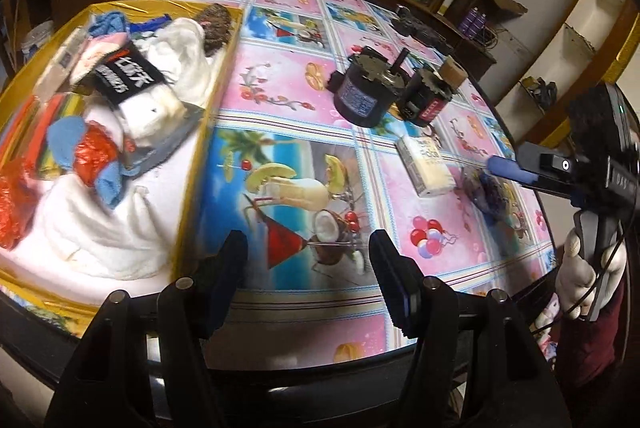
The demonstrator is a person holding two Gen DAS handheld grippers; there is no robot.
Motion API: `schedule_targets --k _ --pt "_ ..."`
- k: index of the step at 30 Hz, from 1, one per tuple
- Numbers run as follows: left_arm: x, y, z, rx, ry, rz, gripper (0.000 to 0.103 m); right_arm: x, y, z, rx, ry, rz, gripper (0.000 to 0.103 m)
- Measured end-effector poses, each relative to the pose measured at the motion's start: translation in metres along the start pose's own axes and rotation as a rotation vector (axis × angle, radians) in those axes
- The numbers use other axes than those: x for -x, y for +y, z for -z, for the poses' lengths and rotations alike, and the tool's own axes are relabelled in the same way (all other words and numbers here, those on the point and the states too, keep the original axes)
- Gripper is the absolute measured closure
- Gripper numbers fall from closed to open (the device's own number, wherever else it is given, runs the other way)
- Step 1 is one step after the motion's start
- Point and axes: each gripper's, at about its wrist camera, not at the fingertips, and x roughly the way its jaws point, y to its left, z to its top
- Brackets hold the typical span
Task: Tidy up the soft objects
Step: 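Grasp the white Face tissue pack with the left tool while the right tool holds the Vinda pack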
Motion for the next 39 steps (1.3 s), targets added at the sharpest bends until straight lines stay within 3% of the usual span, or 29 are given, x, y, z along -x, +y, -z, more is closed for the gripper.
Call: schedule_targets --k 3,7,12,15,16,18,26,33,34,35,36,39 --pt "-0.007 -0.013 -0.005 -0.014 0.014 0.025 0.034 0.046 -0.028 0.019 -0.054 -0.11 0.177 0.023" --pt "-0.016 -0.041 -0.013 -0.041 0.04 0.073 0.034 0.069 -0.052 0.04 -0.098 -0.147 0.353 0.023" --pt "-0.033 -0.074 -0.02 -0.092 0.051 0.058 0.034 0.038 -0.033 0.048 -0.012 -0.084 0.378 0.024" --pt "-0.041 -0.083 -0.025 -0.098 0.057 0.037 0.034 0.004 -0.021 0.047 0.087 -0.041 0.476 0.025" --pt "-0.043 -0.087 -0.026 -0.104 0.058 0.027 0.034 -0.004 -0.022 0.049 0.115 -0.027 0.507 0.027" --pt "-0.049 -0.094 -0.028 -0.128 0.063 0.0 0.034 -0.012 -0.015 0.052 0.176 -0.01 0.563 0.05" --pt "-0.087 -0.13 -0.045 -0.206 0.076 -0.037 0.034 0.018 -0.037 0.069 0.112 -0.058 0.508 0.051" --pt "-0.126 -0.152 -0.052 -0.312 0.068 -0.125 0.036 0.047 -0.054 0.076 0.045 -0.087 0.465 0.05" --pt "-0.126 -0.153 -0.05 -0.326 0.067 -0.123 0.039 0.048 -0.055 0.076 0.041 -0.09 0.461 0.05" --pt "-0.123 -0.154 -0.049 -0.333 0.059 -0.122 0.056 0.048 -0.055 0.076 0.038 -0.092 0.461 0.05" --pt "-0.121 -0.154 -0.047 -0.345 0.062 -0.111 0.061 0.048 -0.055 0.077 0.037 -0.094 0.462 0.049" --pt "-0.115 -0.152 -0.045 -0.347 0.072 -0.105 0.061 0.045 -0.054 0.077 0.037 -0.094 0.477 0.048"
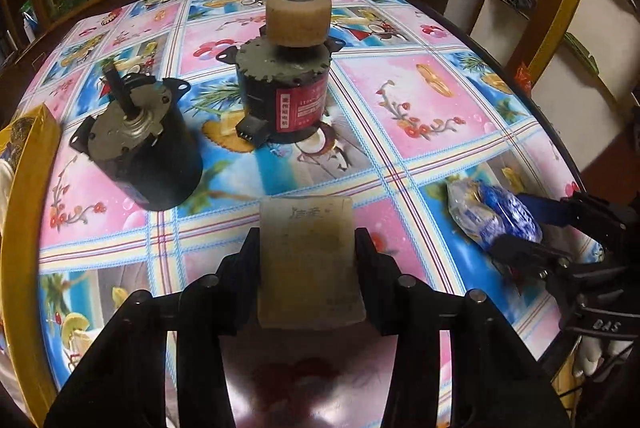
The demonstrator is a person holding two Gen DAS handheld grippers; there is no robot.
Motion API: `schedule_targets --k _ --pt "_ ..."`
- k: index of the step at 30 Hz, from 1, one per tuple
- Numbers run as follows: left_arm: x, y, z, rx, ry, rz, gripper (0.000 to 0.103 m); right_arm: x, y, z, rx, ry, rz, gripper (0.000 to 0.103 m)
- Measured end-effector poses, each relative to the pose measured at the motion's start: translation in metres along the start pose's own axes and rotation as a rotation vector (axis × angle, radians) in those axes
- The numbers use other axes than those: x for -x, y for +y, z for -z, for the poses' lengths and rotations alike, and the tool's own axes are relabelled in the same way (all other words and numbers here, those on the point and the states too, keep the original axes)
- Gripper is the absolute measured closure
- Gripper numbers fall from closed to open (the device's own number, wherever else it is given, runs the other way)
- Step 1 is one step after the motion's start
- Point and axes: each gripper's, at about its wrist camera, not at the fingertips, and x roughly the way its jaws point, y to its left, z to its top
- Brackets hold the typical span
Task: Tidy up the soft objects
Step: 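Grasp the white Face tissue pack with the left tool while the right tool holds the Vinda pack, then carry both tissue packs into the yellow box and open both tools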
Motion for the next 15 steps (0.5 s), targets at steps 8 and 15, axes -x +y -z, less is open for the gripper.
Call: schedule_targets --k 8,15 --pt "0.037 0.004 0.011 -0.012 -0.069 -0.072 0.061 0.006 0.008 0.0 -0.019 -0.003 -0.009 0.05" --pt "0.077 0.025 0.024 0.027 -0.164 -0.137 0.061 0.016 0.036 -0.001 0.03 -0.015 -0.006 0.05"
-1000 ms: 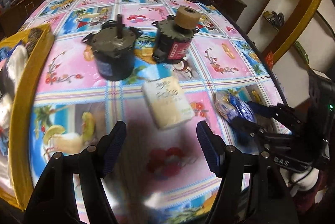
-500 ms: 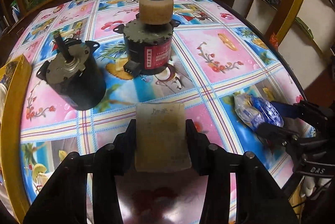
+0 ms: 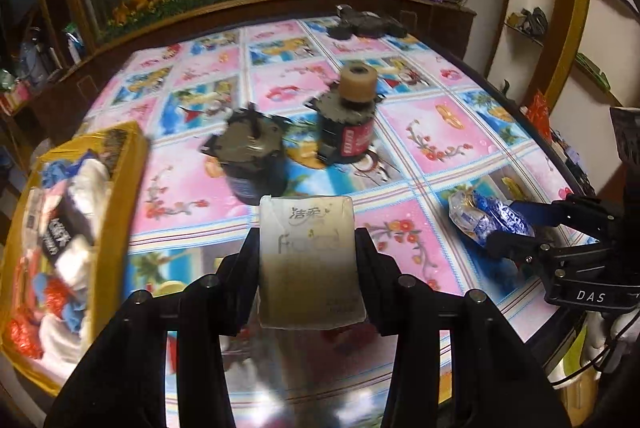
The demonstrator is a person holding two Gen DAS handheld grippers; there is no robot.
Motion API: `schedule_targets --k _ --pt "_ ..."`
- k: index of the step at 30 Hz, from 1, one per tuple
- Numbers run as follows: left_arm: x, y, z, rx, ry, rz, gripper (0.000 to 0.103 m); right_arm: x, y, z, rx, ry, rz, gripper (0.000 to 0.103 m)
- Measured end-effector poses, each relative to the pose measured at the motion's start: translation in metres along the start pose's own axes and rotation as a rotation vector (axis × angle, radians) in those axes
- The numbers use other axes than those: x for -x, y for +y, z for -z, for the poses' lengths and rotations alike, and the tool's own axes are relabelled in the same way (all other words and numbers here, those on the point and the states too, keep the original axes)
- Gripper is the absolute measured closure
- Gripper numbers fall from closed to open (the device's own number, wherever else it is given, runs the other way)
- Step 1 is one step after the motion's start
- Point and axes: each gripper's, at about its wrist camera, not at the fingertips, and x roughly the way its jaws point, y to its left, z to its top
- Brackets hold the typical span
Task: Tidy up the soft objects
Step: 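Carry both tissue packs into the yellow box and open both tools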
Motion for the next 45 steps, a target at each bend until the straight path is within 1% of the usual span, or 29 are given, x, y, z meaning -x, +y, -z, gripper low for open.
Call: schedule_targets --k 4,7,13,18,24,27,31,34,36,40,45 --pt "0.023 0.022 0.006 0.035 -0.059 -0.047 0.061 0.003 0.02 -0.003 0.028 -0.004 -0.005 0.05" --pt "0.035 0.04 0.011 0.067 -0.087 -0.08 0.061 0.004 0.039 -0.007 0.059 -0.007 -0.014 0.05" --pt "0.048 0.076 0.023 0.142 -0.117 -0.125 0.061 0.0 0.08 -0.015 0.129 -0.002 -0.035 0.05" --pt "0.052 0.104 0.034 0.202 -0.126 -0.142 0.06 -0.011 0.118 -0.023 0.19 0.013 -0.055 0.05" --pt "0.051 0.146 0.048 0.299 -0.126 -0.148 0.06 -0.026 0.165 -0.037 0.253 0.026 -0.098 0.05" --pt "0.048 0.177 0.056 0.381 -0.122 -0.142 0.06 -0.035 0.194 -0.048 0.288 0.028 -0.138 0.05" --pt "0.044 0.226 0.075 0.518 -0.11 -0.148 0.06 -0.053 0.236 -0.059 0.349 0.03 -0.19 0.05" --pt "0.042 0.251 0.087 0.588 -0.104 -0.149 0.06 -0.07 0.266 -0.066 0.385 0.047 -0.228 0.05" --pt "0.042 0.263 0.094 0.616 -0.1 -0.149 0.06 -0.082 0.284 -0.069 0.402 0.065 -0.256 0.05" --pt "0.036 0.276 0.101 0.648 -0.094 -0.129 0.06 -0.103 0.309 -0.075 0.431 0.086 -0.279 0.05" --pt "0.03 0.287 0.107 0.704 -0.093 -0.086 0.058 -0.131 0.327 -0.081 0.44 0.092 -0.264 0.05"
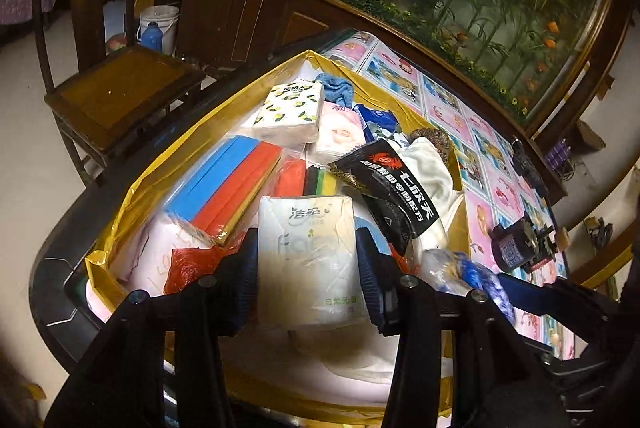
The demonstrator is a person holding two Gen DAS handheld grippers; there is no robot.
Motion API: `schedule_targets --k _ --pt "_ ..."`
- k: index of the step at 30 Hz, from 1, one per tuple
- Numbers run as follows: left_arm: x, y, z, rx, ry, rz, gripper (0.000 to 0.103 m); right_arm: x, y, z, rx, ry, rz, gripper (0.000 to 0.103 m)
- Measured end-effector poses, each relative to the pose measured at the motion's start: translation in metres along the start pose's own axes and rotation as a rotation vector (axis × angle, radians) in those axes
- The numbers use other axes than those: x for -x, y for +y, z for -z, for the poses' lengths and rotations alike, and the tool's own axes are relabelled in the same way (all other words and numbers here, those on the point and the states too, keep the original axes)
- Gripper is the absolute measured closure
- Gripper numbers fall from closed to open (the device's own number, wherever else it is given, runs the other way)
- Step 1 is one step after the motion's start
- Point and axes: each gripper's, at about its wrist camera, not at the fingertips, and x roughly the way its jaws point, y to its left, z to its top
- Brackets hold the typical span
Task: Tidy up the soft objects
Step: 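Carry both tissue packs into the yellow box and open both tools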
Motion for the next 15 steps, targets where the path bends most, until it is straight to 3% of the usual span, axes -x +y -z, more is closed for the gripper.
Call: schedule_targets --k 4,6,10,13,15 --pt "0.006 -0.001 0.002 -0.002 -0.005 0.029 0.05 -0.02 0.001 -0.004 -0.005 0.023 0.018 0.047" --pt "0.01 -0.003 0.003 -0.012 -0.018 0.026 0.042 -0.021 0.0 -0.004 -0.024 0.015 -0.004 0.039" --pt "0.022 -0.007 0.003 -0.018 -0.055 0.025 0.04 -0.006 -0.006 -0.001 -0.05 -0.048 0.0 0.031" --pt "0.039 -0.013 0.001 -0.03 -0.125 0.004 0.04 0.005 -0.012 0.007 -0.073 -0.078 0.005 0.03" --pt "0.054 -0.018 0.001 -0.048 -0.199 -0.048 0.04 0.012 -0.014 0.015 -0.079 -0.087 -0.009 0.029"
